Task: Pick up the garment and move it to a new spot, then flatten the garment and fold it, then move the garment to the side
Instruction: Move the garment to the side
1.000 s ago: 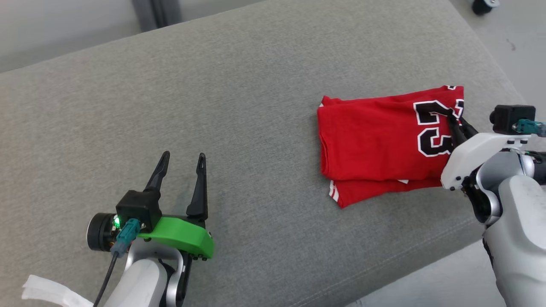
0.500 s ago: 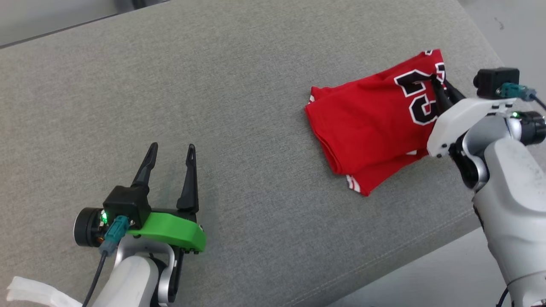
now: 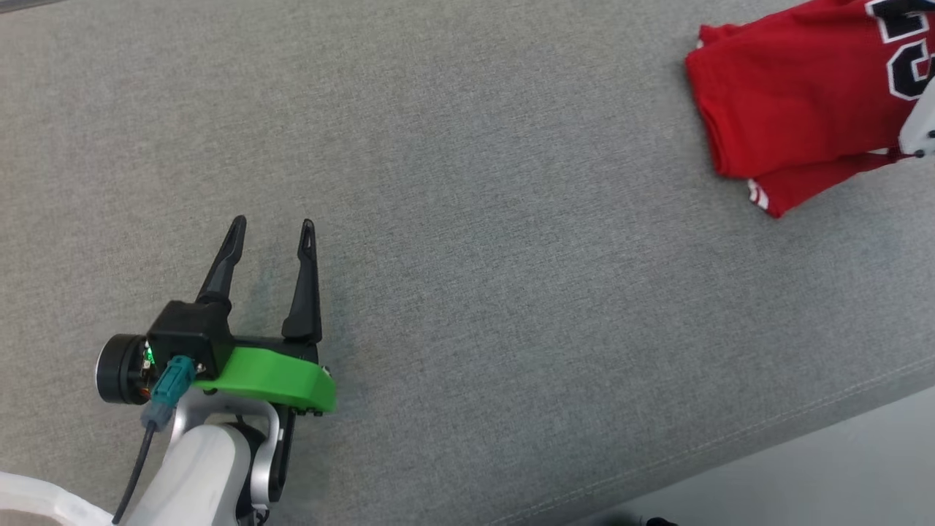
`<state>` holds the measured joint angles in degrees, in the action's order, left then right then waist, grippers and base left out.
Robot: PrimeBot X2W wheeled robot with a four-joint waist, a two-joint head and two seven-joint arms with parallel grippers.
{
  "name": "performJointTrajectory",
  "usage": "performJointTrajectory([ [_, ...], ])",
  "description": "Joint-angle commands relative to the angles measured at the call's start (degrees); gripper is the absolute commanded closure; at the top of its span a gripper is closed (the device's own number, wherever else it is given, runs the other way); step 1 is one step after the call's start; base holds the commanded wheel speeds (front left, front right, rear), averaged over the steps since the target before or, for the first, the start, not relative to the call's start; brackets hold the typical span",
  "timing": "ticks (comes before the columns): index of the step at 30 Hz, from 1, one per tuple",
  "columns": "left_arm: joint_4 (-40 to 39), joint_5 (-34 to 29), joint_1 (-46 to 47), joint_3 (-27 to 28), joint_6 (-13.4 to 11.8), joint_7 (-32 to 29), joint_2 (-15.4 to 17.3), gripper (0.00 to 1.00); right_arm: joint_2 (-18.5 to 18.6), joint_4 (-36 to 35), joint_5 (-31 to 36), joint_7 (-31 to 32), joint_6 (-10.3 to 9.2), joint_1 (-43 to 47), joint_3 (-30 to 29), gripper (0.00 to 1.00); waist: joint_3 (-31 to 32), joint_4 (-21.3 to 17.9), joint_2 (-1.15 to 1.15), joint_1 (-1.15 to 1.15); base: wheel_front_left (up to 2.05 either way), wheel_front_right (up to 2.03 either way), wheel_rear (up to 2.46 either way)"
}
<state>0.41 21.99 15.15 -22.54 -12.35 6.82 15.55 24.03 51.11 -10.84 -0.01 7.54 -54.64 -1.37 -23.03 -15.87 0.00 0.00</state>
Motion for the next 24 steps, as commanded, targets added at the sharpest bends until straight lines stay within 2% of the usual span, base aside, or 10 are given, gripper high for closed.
performJointTrajectory([
  [1, -0.42, -0.17, 1.21, 0.06, -0.41, -0.22, 0.72, 0.0, 1.13, 1.58, 1.29, -0.8, -0.1, -1.11, 0.04, 1.0, -2.3, 1.84, 0.0, 0.0, 0.0, 0.0, 0.0],
  [3, -0.85, -0.32, 1.22, 0.09, -0.43, -0.37, 1.03, 0.0, 2.02, 3.18, 2.58, -3.17, -0.1, -2.09, -0.15, 1.0, -3.12, 2.15, 0.0, 0.0, 0.0, 0.0, 0.0],
  [4, -0.97, -0.4, 1.29, 0.1, -0.46, -0.46, 1.16, 0.0, 2.51, 3.81, 3.63, -4.83, -0.1, -2.65, -0.08, 0.69, -3.52, 2.29, 0.0, 0.0, 0.0, 0.0, 0.0],
  [5, -1.02, -0.47, 1.35, 0.08, -0.52, -0.47, 1.24, 0.0, 2.99, 4.41, 4.38, -6.15, -0.1, -2.82, -0.14, 0.47, -3.85, 2.38, 0.0, 0.0, 0.0, 0.0, 0.0],
  [6, -1.09, -0.51, 1.43, 0.04, -0.53, -0.49, 1.32, 0.0, 2.98, 4.53, 5.26, -9.06, -0.1, -3.16, -0.08, 0.0, -4.13, 2.43, 0.0, 0.0, 0.0, 0.0, 0.0],
  [9, -1.24, -0.58, 1.67, -0.24, -0.6, -0.65, 1.31, 0.0, 3.4, 6.33, 8.19, -13.14, -0.1, -3.87, -2.04, 0.0, -4.67, 2.66, 0.0, 0.0, 0.0, 0.0, 0.0],
  [14, -0.91, -0.37, 2.05, -0.58, -0.59, -0.57, 0.95, 0.0, 1.4, 9.09, 10.83, -14.91, -0.1, -5.01, -5.56, 0.0, -4.49, 3.13, 0.0, 0.0, 0.0, 0.0, 0.0],
  [18, 0.01, 0.38, 2.1, -0.31, -0.56, 0.33, 0.57, 0.0, -1.1, 9.22, 12.03, -15.18, -0.1, -4.87, -5.98, 0.0, -3.11, 3.43, 0.0, 0.0, 0.0, 0.0, 0.0],
  [24, 2.86, 1.64, 2.59, 0.34, 0.12, 2.88, -0.56, 0.0, -5.4, 5.8, 11.21, -15.23, -0.1, -2.08, -4.59, 0.0, 1.16, 4.61, 0.0, 0.0, 0.0, 0.0, 0.0],
])
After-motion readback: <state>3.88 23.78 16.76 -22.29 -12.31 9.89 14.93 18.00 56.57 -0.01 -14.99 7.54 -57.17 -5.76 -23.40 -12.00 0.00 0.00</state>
